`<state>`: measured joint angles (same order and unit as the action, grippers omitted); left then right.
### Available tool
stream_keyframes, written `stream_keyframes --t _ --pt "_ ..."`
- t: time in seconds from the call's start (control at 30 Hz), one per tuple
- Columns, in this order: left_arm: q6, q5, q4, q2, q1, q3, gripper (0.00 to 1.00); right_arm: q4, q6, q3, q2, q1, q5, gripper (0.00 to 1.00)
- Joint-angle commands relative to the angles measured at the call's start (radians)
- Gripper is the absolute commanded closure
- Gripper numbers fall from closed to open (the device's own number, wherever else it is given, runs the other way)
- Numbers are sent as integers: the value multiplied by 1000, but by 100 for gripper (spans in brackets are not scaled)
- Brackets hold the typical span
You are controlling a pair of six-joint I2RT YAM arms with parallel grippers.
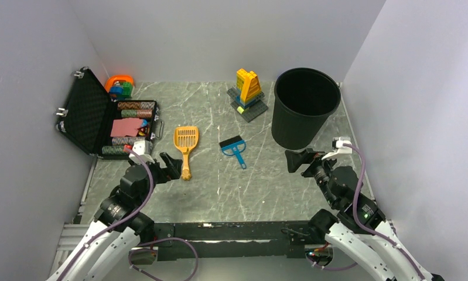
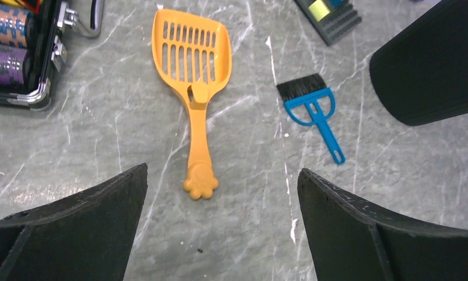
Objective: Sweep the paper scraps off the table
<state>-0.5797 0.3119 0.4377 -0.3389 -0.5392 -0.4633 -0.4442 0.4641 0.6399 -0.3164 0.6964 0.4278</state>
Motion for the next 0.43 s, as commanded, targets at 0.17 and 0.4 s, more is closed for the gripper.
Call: stream_keyframes --t 0.17,0.4 --pt "-30 -11 -2 -28 -1 -9 1 -41 20 -17 -5 2 47 0" --pt "-22 -16 -7 -44 -1 -12 1 -37 28 -31 6 2 48 0"
